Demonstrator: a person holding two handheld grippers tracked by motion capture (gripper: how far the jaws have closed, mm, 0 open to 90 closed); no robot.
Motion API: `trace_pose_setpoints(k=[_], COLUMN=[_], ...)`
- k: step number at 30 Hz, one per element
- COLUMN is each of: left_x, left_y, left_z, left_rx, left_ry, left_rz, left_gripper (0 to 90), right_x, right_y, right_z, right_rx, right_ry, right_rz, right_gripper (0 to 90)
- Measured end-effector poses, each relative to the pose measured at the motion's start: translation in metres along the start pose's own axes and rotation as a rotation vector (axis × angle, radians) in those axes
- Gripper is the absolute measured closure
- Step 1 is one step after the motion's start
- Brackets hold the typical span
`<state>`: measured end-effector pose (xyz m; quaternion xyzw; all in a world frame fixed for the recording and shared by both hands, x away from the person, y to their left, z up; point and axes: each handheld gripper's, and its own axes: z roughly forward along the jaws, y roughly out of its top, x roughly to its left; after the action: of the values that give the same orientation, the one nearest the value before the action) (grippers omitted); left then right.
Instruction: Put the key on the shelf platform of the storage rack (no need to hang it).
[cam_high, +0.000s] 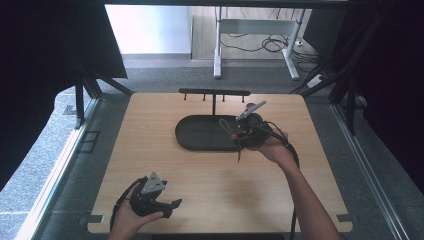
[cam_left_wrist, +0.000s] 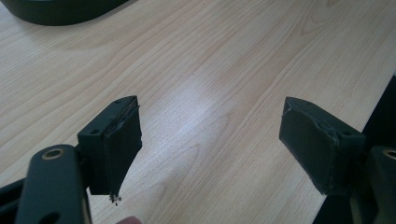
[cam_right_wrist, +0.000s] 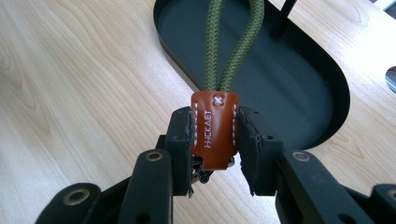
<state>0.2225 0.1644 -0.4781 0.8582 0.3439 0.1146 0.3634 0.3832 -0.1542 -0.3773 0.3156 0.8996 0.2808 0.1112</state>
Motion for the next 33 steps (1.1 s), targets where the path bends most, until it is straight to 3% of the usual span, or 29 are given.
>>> trace_pose_setpoints(k=[33], left_x=[0.001], left_y=[0.000], left_z=[-0.001], left_rx=[-0.005], left_ry=[-0.003], left_rz=[-0.004], left_gripper=[21.5], right_x=[-0.042], right_y=[0.025], right_z=[0.026], right_rx=[0.037], right_ry=[-0.009], right_rz=[0.085], right_gripper=[67.2])
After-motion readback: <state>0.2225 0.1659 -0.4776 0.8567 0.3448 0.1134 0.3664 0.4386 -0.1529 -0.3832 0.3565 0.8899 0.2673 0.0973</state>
